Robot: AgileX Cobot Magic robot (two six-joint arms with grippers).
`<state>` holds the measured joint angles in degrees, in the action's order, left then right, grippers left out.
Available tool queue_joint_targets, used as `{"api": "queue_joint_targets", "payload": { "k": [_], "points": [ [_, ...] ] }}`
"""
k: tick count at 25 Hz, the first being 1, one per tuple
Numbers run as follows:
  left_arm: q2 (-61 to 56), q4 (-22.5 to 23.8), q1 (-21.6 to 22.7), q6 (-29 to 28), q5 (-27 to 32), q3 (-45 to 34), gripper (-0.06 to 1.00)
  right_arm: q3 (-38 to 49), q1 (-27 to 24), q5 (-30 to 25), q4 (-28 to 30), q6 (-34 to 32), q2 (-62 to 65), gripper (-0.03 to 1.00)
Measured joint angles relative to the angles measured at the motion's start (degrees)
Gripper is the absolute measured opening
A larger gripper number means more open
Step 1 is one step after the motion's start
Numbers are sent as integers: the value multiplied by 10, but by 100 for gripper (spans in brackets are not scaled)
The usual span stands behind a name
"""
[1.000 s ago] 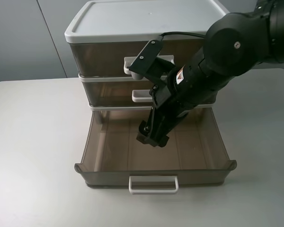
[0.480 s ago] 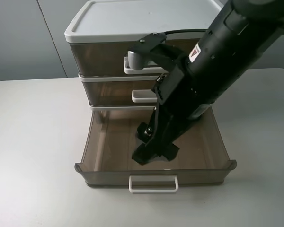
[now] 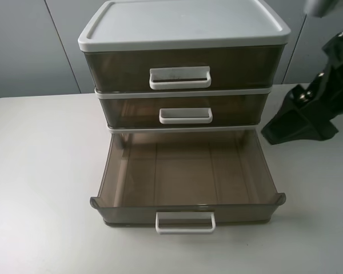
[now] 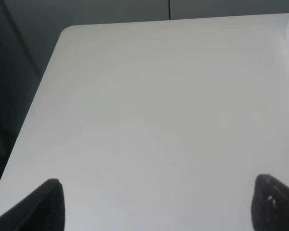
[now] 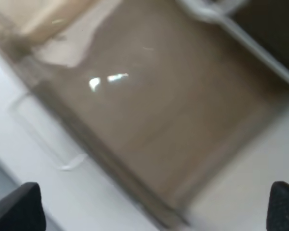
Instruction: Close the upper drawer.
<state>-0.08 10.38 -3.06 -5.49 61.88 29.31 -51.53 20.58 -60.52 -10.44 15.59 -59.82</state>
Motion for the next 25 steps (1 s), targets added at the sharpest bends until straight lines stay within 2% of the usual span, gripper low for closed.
{"api": "queue_joint_targets", "payload": {
  "k": [2,5,10,14,20,25],
  "points": [
    [0,0,0,0,0,0,74,17,-64,7,43,-41,43,70],
    [0,0,0,0,0,0,74,31,-133,12,125,-115,108,70],
    [0,0,0,0,0,0,74,70,-206,-2,178,-171,219,70],
    [0,0,0,0,0,0,74,108,-223,-5,192,-181,314,70],
    [0,0,0,0,0,0,74,114,-223,-80,182,-189,440,70],
    [0,0,0,0,0,0,74,141,-223,-74,161,-215,526,70]
  ]
}}
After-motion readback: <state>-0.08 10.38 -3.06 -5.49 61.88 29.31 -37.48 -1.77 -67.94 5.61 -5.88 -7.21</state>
